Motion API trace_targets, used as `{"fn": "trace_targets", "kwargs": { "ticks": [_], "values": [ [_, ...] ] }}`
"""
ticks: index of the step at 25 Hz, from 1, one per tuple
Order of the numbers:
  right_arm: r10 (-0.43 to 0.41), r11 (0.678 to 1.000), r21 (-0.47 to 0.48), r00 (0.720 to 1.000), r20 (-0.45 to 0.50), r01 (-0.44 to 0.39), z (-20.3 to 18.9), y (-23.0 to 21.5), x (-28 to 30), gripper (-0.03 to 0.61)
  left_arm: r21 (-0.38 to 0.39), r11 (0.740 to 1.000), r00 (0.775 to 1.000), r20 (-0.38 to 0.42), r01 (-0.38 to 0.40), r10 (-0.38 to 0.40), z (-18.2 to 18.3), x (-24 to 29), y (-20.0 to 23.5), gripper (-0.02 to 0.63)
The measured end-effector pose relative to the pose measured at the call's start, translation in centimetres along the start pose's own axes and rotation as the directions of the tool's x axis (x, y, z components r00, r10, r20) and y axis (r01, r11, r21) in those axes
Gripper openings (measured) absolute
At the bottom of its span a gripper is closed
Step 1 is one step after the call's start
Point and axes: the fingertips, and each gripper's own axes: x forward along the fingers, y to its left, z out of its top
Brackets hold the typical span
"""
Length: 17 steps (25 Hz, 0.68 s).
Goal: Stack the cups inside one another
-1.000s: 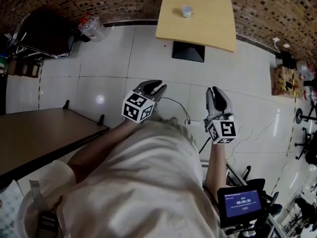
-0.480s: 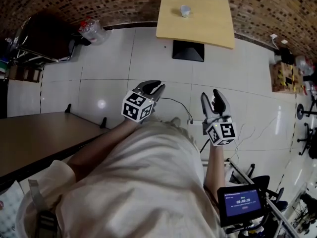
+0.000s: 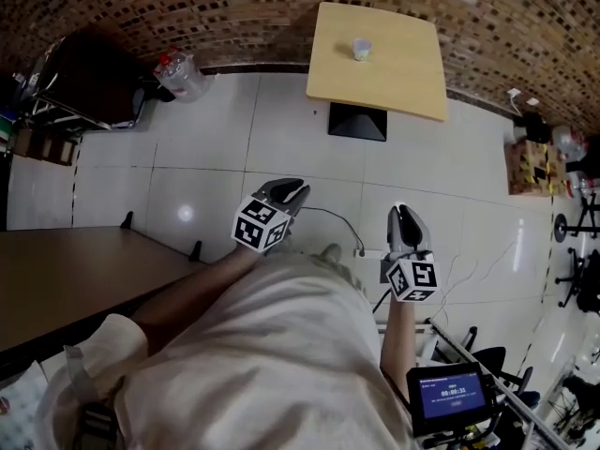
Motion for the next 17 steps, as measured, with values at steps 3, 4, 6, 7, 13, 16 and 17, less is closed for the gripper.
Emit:
{"fn": "trace_targets", "kwargs": {
  "ticks": [3,4,6,7,13,16,17],
  "values": [
    [-0.012,0.999,0.05,1.0,0.029,0.01,0.8,0.1,0.3,0.051,-0.012,1.0,1.0,-0.004,0.007,-0.007,-0.1,0.0,0.5,0.084],
    [-0.015,0.998,0.066,0.999,0.037,0.012,1.2,0.1,0.4,0.05,-0.015,1.0,1.0,0.001,0.008,-0.008,0.2,0.0,0.7,0.084],
    [-0.018,0.994,0.106,0.998,0.062,0.011,2.4,-0.1,0.4,0.043,-0.016,1.0,1.0,0.012,0.013,-0.013,0.8,0.0,0.8,0.083],
    [-0.02,0.992,0.125,0.997,0.079,0.01,3.2,-0.3,0.3,0.043,-0.013,1.0,1.0,0.014,0.019,-0.019,1.0,-0.1,0.7,0.082],
    [-0.016,0.989,0.144,0.971,0.238,-0.019,11.7,-1.4,-1.7,0.026,0.008,0.997,0.997,0.025,0.074,-0.074,1.5,-0.2,-0.6,0.081],
    [-0.006,0.994,0.106,0.959,0.283,-0.025,14.6,0.1,-3.5,0.026,0.012,0.994,0.993,0.036,0.112,-0.112,1.4,-1.8,-1.8,0.061],
    [-0.002,0.995,0.095,0.956,0.294,-0.027,15.3,0.6,-4.1,0.026,0.013,0.991,0.991,0.039,0.131,-0.131,1.3,-2.4,-2.3,0.024]
  ]
}}
